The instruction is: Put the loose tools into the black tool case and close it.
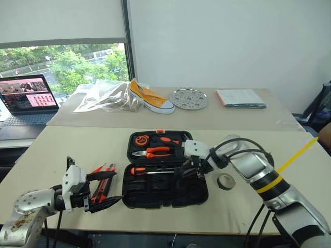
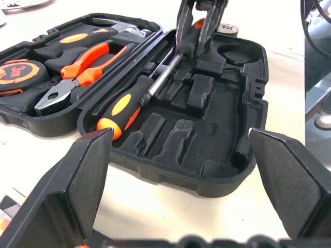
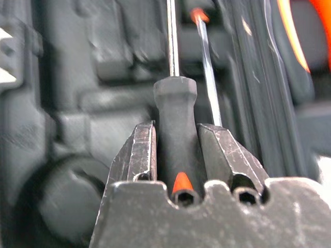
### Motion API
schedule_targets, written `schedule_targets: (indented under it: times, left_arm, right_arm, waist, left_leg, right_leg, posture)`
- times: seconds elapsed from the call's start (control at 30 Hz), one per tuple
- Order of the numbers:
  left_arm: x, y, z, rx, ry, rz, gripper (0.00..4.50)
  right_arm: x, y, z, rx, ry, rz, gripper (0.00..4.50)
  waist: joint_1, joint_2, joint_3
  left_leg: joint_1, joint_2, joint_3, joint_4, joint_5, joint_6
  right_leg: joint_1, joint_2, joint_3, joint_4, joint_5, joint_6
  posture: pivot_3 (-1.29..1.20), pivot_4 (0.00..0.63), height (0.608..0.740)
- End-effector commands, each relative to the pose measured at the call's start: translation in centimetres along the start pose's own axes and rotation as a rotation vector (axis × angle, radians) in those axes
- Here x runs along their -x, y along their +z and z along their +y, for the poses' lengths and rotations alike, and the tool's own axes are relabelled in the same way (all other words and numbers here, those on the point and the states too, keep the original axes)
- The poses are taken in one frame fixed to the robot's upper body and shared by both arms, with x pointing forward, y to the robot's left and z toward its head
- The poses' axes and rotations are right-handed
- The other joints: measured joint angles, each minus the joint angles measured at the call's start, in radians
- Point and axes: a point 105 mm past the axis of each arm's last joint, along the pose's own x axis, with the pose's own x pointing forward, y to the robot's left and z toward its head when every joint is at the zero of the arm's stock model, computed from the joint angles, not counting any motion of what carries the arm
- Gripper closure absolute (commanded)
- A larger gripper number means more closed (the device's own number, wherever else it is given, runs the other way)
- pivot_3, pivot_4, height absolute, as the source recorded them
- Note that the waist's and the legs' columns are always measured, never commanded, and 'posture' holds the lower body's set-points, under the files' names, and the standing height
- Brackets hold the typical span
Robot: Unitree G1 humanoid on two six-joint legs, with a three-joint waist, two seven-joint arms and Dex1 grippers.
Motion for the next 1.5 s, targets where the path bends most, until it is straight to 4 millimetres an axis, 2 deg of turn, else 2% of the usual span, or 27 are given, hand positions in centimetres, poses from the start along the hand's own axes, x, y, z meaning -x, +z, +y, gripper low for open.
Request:
schedule_targets:
  times: [0.03,0.13,0.3,0.43,0.77,0.97,1.2,1.27,1.37,1.43,1.5]
  left_arm:
    - [0.4,0.8,0.2,-0.043,0.012,-0.008,0.0]
    - [0.4,0.8,0.3,-0.044,0.012,-0.011,0.0]
    - [0.5,0.7,0.3,-0.046,0.017,-0.011,0.0]
    - [0.5,0.7,0.3,-0.044,0.02,-0.01,0.0]
    - [0.4,0.5,0.4,-0.039,0.024,-0.002,0.0]
    - [0.7,-0.1,0.4,-0.038,0.024,0.006,0.0]
    - [0.7,-0.1,0.6,-0.046,0.028,0.004,0.0]
    - [0.7,0.0,0.7,-0.048,0.031,0.005,0.0]
    - [0.7,0.1,0.9,-0.05,0.037,0.007,0.0]
    - [0.7,0.2,1.0,-0.05,0.044,0.007,0.0]
    - [0.7,0.2,1.1,-0.05,0.05,0.008,0.0]
  right_arm:
    - [0.2,-1.1,0.0,0.002,0.002,0.045,3.56]
    - [-0.1,-1.1,-0.2,0.033,0.003,0.053,3.56]
    - [-1.1,0.5,0.0,0.06,0.02,0.017,3.56]
    - [-1.5,0.7,0.0,0.048,0.024,0.011,3.56]
    - [-1.3,2.8,-0.6,0.031,0.03,-0.069,3.56]
    - [-1.0,2.4,-0.9,0.033,0.025,-0.051,3.56]
    - [-1.8,1.6,0.1,0.046,0.062,-0.014,3.56]
    - [-1.8,1.8,-0.1,0.056,0.046,-0.028,2.55]
    - [-1.3,2.4,0.0,0.104,0.065,-0.064,1.65]
    - [-0.3,3.4,-0.2,0.13,0.08,-0.126,1.0]
    - [0.9,4.4,-0.2,0.138,0.109,-0.195,1.0]
  waist:
    - [0.001,0.0,0.0]
    - [0.001,0.0,0.0]
    - [-0.002,-0.001,-0.001]
    - [-0.012,-0.001,-0.001]
    - [-0.026,-0.001,-0.001]
    - [-0.026,-0.001,-0.001]
    - [-0.025,-0.001,-0.001]
    - [-0.025,-0.001,-0.001]
    - [-0.025,-0.001,-0.001]
    - [-0.025,-0.001,-0.001]
    - [-0.028,-0.001,-0.001]
  left_leg:
    - [0.0,0.0,0.0,0.0,0.0,0.0]
    - [0.0,0.0,0.0,0.0,0.0,0.0]
    - [0.0,0.0,0.0,0.0,0.0,0.0]
    - [0.001,0.001,-0.001,0.0,0.001,-0.001]
    - [0.001,0.003,-0.002,0.0,0.003,-0.004]
    - [-0.001,0.002,-0.002,-0.002,0.003,-0.004]
    - [0.0,0.002,-0.001,-0.003,0.003,-0.004]
    - [0.0,0.002,-0.001,-0.003,0.003,-0.004]
    - [0.0,0.002,-0.001,-0.003,0.003,-0.004]
    - [0.0,0.002,-0.001,-0.004,0.003,-0.004]
    - [0.0,0.002,-0.001,-0.004,0.003,-0.004]
  right_leg:
    - [0.0,0.0,0.0,0.0,0.0,0.0]
    - [0.0,0.0,0.0,0.0,0.0,0.0]
    - [0.0,0.0,0.0,0.0,0.0,0.0]
    - [0.0,0.001,0.0,0.001,0.001,-0.001]
    - [0.0,0.002,0.0,0.001,0.002,-0.005]
    - [-0.002,0.002,-0.001,0.0,0.002,-0.005]
    - [-0.002,0.002,-0.001,0.0,0.002,-0.005]
    - [-0.002,0.002,-0.001,0.0,0.002,-0.005]
    - [-0.002,0.002,-0.001,-0.001,0.002,-0.005]
    - [-0.002,0.002,-0.002,-0.001,0.002,-0.005]
    - [-0.002,0.002,-0.002,-0.001,0.002,-0.005]
  posture:
    - [0.0,0.15,0.74]
    - [0.0,0.15,0.74]
    - [0.0,0.15,0.74]
    - [0.0,0.15,0.74]
    - [0.0,0.15,0.74]
    - [0.0,0.15,0.74]
    - [0.0,0.15,0.74]
    - [0.0,0.15,0.74]
    - [0.0,0.15,0.74]
    - [0.0,0.15,0.74]
    - [0.0,0.15,0.74]
